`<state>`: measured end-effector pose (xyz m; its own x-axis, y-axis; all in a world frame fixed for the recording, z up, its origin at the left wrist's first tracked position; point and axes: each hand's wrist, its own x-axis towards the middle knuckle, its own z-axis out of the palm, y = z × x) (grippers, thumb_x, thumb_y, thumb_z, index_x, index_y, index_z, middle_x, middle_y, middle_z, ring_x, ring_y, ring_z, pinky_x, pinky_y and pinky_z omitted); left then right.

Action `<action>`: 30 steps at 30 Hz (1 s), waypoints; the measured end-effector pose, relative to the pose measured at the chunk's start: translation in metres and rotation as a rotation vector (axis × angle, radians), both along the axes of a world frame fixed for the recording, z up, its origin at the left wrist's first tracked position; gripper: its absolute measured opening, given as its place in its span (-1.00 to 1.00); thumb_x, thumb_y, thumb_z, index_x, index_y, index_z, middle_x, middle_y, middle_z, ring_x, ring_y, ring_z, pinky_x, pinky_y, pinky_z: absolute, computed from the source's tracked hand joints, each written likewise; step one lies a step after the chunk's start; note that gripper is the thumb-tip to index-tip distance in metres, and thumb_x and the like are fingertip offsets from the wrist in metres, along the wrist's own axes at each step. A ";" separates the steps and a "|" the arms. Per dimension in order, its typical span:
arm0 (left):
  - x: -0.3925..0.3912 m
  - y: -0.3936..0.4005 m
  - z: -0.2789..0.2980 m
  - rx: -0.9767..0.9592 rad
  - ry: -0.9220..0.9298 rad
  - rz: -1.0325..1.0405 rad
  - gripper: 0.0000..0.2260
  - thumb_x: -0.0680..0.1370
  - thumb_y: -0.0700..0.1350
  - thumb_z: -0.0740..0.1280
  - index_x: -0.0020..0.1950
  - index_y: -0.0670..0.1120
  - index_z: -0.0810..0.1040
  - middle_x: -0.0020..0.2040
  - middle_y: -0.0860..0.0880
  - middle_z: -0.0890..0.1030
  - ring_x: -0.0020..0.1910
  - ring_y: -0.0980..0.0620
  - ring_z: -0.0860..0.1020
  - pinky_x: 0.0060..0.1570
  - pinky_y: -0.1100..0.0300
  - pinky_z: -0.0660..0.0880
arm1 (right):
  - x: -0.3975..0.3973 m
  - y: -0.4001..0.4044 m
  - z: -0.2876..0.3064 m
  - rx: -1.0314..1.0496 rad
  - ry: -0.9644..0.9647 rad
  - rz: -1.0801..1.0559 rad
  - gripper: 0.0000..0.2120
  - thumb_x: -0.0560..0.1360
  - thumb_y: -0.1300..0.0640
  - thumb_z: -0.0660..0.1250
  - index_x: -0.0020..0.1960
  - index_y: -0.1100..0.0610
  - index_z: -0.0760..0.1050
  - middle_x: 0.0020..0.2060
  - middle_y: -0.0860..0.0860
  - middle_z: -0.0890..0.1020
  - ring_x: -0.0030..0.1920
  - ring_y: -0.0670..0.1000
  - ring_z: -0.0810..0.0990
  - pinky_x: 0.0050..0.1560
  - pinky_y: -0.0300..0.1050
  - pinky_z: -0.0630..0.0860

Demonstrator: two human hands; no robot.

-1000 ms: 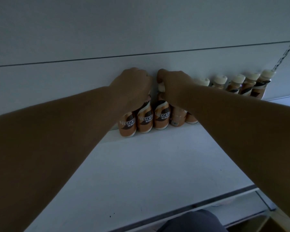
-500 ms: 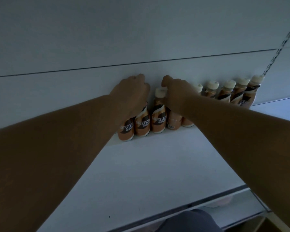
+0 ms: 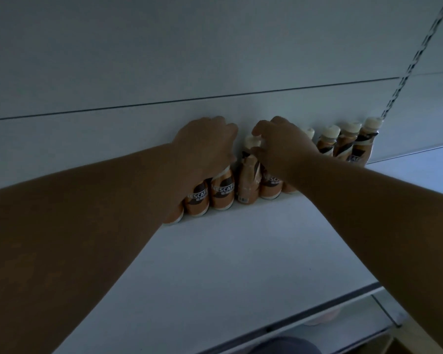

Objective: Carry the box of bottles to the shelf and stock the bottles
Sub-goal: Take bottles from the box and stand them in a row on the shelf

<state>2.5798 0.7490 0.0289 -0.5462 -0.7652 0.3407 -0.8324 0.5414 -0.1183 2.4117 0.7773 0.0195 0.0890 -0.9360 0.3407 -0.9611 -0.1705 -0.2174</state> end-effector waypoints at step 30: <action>-0.058 -0.026 0.009 0.171 -0.049 -0.127 -0.70 0.51 -0.17 0.32 0.24 -0.07 0.53 0.12 -0.14 0.55 0.08 -0.14 0.52 0.02 0.06 0.40 | -0.056 -0.017 -0.002 0.074 -0.091 -0.015 -0.73 0.55 0.08 0.29 0.24 -0.03 0.44 -0.06 0.05 0.56 -0.21 0.05 0.53 -0.21 -0.09 0.45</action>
<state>2.5214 0.7226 0.0374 -0.6545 -0.7337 0.1824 -0.7518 0.6572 -0.0538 2.3558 0.7601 0.0179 0.0464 -0.9600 0.2761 -0.9392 -0.1360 -0.3152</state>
